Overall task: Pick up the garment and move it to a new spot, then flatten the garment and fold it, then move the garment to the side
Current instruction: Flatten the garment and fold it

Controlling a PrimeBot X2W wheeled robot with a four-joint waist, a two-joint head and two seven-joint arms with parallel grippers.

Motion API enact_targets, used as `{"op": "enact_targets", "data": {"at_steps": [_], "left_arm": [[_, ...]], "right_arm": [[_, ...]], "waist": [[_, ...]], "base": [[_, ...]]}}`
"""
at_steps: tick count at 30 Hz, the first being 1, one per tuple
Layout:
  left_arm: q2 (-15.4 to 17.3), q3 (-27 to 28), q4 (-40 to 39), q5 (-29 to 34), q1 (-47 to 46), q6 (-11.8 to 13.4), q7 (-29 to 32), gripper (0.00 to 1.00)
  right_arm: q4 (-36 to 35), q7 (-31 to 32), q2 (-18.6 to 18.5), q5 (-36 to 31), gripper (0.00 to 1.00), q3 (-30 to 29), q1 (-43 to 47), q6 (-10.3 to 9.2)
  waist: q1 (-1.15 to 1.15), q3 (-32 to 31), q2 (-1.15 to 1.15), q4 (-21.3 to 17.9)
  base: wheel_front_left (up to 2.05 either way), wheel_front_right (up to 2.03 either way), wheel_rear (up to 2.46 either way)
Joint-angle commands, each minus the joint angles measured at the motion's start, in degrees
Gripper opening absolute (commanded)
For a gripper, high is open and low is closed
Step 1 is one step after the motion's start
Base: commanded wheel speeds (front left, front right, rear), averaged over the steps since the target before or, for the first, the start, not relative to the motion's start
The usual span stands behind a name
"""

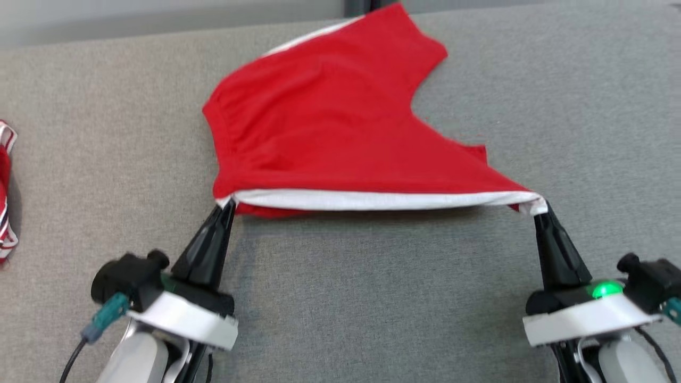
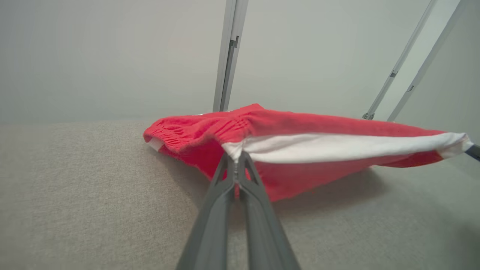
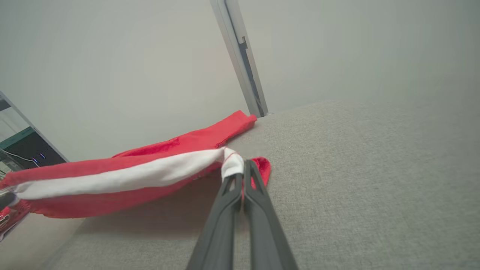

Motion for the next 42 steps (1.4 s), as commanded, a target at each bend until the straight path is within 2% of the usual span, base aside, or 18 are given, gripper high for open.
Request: {"op": "enact_targets", "data": {"at_steps": [1,5,10,16,22,27,32,39,42], "left_arm": [[1.0,0.5,-1.1,0.7,2.0,0.2,0.0,0.00],[2.1,1.2,-4.1,0.4,7.5,0.8,0.1,0.00],[2.3,1.5,-9.6,-0.5,13.6,3.6,2.7,0.00],[2.2,2.0,-15.5,-1.7,18.8,6.4,5.7,0.00],[2.0,1.8,-19.1,-3.1,21.4,7.8,8.5,0.00],[0.9,2.2,-19.7,-4.5,21.3,8.5,9.2,0.00],[0.5,2.1,-19.0,-3.8,17.2,9.0,8.9,0.00],[0.1,2.3,-17.7,-3.3,8.6,8.0,8.5,0.00],[-0.8,1.6,-15.8,-3.6,3.3,6.7,8.0,0.00]], "right_arm": [[-1.9,-0.2,0.4,-0.8,0.00,-0.5,2.0,0.03],[-5.6,-0.2,1.3,-2.5,0.00,-1.0,8.0,0.03],[-8.7,0.2,2.1,-3.7,0.00,-1.2,14.9,0.03],[-11.6,2.2,2.5,-4.8,0.00,-2.4,20.1,0.03],[-13.7,3.7,2.8,-5.2,0.00,-3.6,21.9,0.03],[-13.2,4.1,1.3,-5.4,0.00,-4.1,18.8,0.03],[-11.4,3.5,-1.0,-5.3,0.00,-3.6,12.3,0.03],[-5.8,2.1,-5.1,-3.7,0.00,-0.4,-2.6,0.02],[-1.1,1.5,-8.0,-2.7,0.00,2.1,-12.1,0.03]], "waist": [[0.00,-2.5,0.00,-0.8],[0.00,-5.6,0.00,-1.0],[0.00,-8.9,0.00,-1.0],[0.00,-10.8,0.00,-0.8],[0.00,-11.4,0.00,-0.2],[0.00,-10.3,0.00,0.3],[0.00,-6.5,0.00,1.5],[0.00,2.0,0.00,3.6],[0.00,6.4,0.00,5.3]], "base": [[0.00,0.00,0.00],[0.00,0.00,0.00],[0.00,0.00,0.00],[0.00,0.00,0.00],[0.00,0.00,0.00],[0.00,0.00,0.00],[0.00,0.00,0.00],[0.00,0.00,0.00],[0.00,0.00,0.00]]}}
